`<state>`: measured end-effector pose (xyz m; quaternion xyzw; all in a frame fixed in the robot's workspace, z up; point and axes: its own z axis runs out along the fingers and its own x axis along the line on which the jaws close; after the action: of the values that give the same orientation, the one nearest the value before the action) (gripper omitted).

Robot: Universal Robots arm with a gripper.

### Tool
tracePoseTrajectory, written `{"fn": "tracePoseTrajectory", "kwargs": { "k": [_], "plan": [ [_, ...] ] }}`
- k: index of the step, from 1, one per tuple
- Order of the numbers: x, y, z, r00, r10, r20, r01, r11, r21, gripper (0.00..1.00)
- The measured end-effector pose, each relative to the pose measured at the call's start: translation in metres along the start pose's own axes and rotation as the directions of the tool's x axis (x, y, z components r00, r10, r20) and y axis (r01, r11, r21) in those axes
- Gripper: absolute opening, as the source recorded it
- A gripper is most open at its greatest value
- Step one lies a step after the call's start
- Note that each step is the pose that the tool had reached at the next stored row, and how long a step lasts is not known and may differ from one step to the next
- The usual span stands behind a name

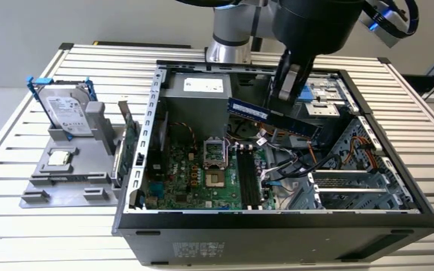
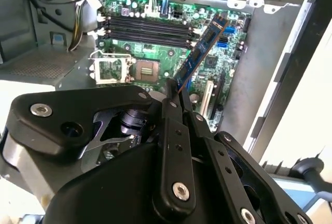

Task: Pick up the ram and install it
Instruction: 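Insert the ram into the slot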

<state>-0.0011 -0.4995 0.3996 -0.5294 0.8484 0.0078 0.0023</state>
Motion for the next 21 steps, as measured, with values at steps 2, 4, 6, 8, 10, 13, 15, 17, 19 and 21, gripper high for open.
{"fn": "tracePoseTrajectory", "kwargs": {
  "k": [2,4,6,8,10,13,15,17,19,21],
  "plan": [
    [0.0,0.0,0.0,0.9998,0.021,0.0002,-0.021,0.9998,0.0003,0.0],
    [0.0,0.0,0.0,0.9992,0.041,0.0005,-0.041,0.9992,0.0005,0.0],
    [0.0,0.0,0.0,0.9981,0.061,0.0007,-0.061,0.9981,0.0007,0.0],
    [0.0,0.0,0.0,0.9966,0.083,0.001,-0.083,0.9966,0.001,0.0],
    [0.0,0.0,0.0,0.9947,0.103,0.0012,-0.103,0.9947,0.0012,0.0],
    [0.0,0.0,0.0,0.9909,0.134,0.0016,-0.134,0.9909,0.0016,0.0],
    [0.0,0.0,0.0,0.9878,0.156,0.0019,-0.156,0.9878,0.0018,0.0],
    [0.0,0.0,0.0,0.9841,0.178,0.0021,-0.178,0.9841,0.002,0.0],
    [0.0,0.0,0.0,0.9799,0.199,0.0024,-0.199,0.9799,0.0022,0.0],
    [0.0,0.0,0.0,0.9754,0.22,0.0027,-0.22,0.9754,0.0024,0.0]
  ]
}}
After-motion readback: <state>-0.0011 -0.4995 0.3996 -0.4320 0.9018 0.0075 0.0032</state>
